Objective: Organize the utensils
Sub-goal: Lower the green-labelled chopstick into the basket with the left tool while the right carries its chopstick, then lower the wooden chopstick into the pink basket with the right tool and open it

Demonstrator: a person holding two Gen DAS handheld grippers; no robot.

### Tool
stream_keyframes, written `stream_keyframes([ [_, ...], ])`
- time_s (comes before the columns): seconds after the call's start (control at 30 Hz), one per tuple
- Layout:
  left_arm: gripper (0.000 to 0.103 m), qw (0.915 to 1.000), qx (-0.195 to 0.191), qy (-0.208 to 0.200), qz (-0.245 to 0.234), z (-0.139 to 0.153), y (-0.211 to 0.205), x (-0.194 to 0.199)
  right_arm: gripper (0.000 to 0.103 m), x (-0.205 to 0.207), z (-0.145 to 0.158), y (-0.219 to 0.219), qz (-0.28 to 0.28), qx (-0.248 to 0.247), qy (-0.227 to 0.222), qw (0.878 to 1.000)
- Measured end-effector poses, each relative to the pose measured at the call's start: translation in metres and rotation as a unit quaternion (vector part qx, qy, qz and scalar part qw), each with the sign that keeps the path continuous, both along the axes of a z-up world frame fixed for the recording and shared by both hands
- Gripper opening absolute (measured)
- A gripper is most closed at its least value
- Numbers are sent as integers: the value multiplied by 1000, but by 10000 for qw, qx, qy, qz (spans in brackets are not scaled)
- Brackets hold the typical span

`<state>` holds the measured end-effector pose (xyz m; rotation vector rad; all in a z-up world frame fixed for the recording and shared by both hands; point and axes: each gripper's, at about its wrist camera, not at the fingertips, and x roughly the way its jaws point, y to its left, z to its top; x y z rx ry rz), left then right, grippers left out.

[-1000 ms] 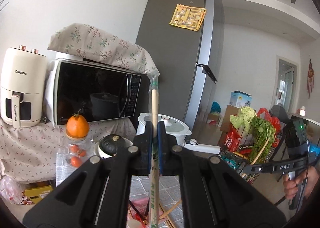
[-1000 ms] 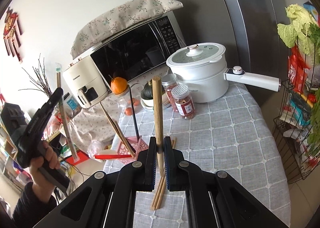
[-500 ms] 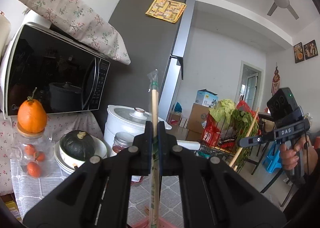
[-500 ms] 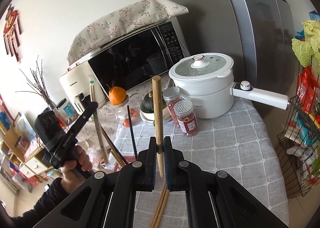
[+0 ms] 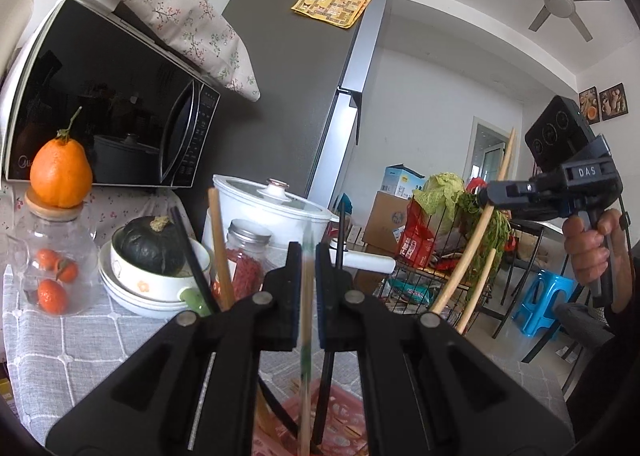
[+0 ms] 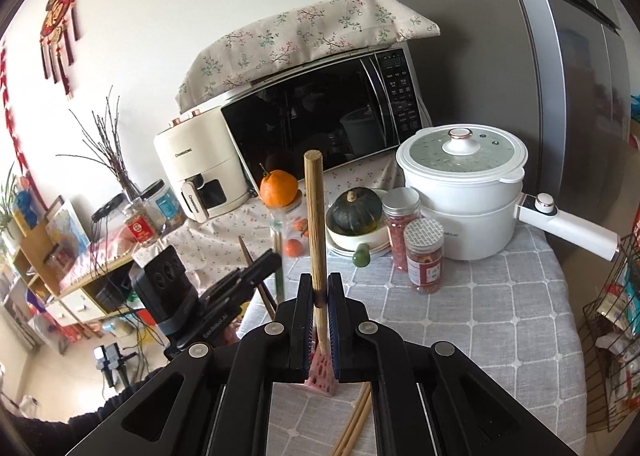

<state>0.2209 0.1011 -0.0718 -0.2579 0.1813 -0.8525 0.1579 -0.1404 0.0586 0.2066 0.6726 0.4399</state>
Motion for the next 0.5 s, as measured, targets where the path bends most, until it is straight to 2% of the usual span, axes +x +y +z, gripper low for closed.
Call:
stream_keyframes([
  [0.13,10,9998,16,190,10,-7,7,-6,7,7,5,9,115,30,-23,9999],
  [0.2,23,9996,18,271,73,-7,11,-11,7,13,5,15,251,24,41,9997],
  [0.3,37,9992,14,361,177,-3,18,-19,7,25,-3,28,410,-192,337,9984],
  [0.4,47,9983,113,459,328,1,26,-28,7,38,-16,37,503,-275,518,9970],
  [0.5,52,9964,246,630,503,3,33,-36,7,48,-31,45,608,-272,728,9951],
])
